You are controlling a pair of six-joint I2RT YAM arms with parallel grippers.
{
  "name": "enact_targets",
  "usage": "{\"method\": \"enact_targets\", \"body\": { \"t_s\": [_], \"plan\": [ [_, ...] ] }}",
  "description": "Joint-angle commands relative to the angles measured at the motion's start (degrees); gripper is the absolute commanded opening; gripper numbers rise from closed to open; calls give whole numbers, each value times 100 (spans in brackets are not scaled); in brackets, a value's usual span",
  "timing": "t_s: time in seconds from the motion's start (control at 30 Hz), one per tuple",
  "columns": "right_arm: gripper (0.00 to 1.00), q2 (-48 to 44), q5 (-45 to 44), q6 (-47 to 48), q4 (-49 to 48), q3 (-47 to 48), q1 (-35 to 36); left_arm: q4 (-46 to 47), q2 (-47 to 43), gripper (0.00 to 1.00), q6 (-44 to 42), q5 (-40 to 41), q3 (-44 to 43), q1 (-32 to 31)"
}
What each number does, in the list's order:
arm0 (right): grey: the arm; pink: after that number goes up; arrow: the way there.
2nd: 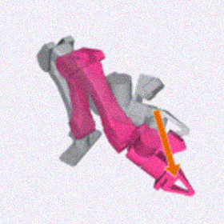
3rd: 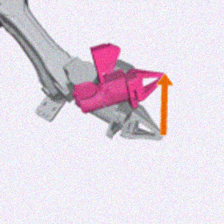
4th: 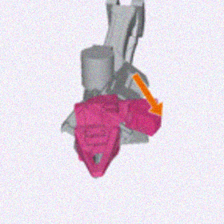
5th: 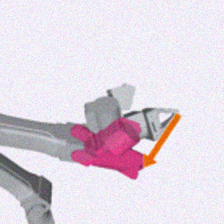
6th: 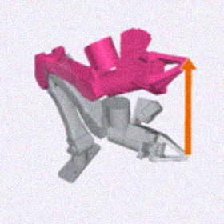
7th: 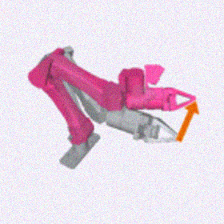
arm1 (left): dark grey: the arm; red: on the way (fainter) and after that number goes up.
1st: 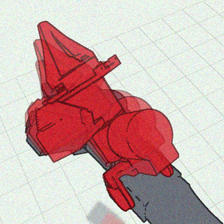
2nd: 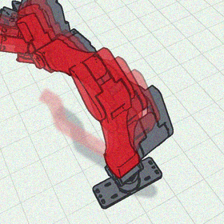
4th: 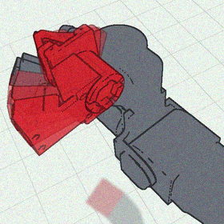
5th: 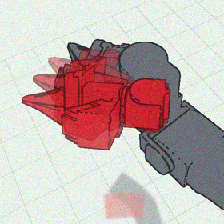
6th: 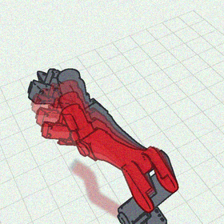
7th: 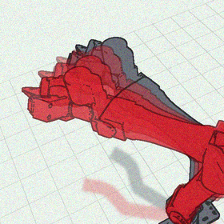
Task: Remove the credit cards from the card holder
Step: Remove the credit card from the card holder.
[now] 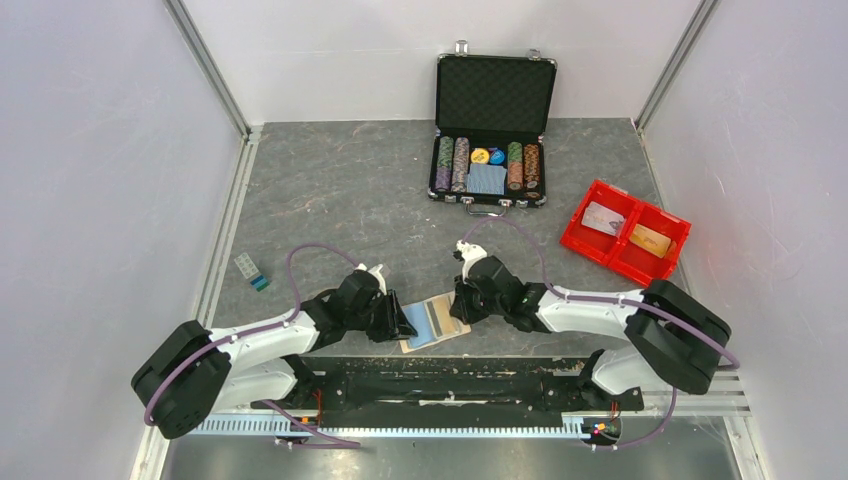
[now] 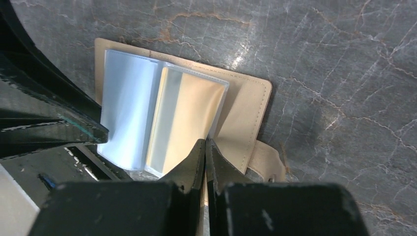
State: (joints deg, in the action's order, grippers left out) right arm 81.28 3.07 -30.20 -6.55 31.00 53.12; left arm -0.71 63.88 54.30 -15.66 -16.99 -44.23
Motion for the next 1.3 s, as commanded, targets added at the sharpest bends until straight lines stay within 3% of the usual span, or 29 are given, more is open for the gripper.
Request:
{"method": "enact_targets", "body": {
  "t_s": [0.0,0.4,0.6,0.87,1.07,1.27],
  "plan": [
    [0,-334,441,-176,-293,28,67,50,71,37,-306,21,-94,-22],
    [0,-553,952,-532,-762,-24,76,53,87,37,-313,10,-102,-22],
    [17,-429,1056,-605,-917,-42,119,52,78,37,-306,1,-111,-18],
    [20,-129,1024,-662,-1024,36,243,-229,-122,37,-350,71,-208,-15],
    [38,-74,878,-600,-954,130,337,-468,-319,39,-385,176,-288,-15],
    [46,-75,736,-494,-799,277,465,-641,-407,39,-420,253,-346,-16]
  ]
}}
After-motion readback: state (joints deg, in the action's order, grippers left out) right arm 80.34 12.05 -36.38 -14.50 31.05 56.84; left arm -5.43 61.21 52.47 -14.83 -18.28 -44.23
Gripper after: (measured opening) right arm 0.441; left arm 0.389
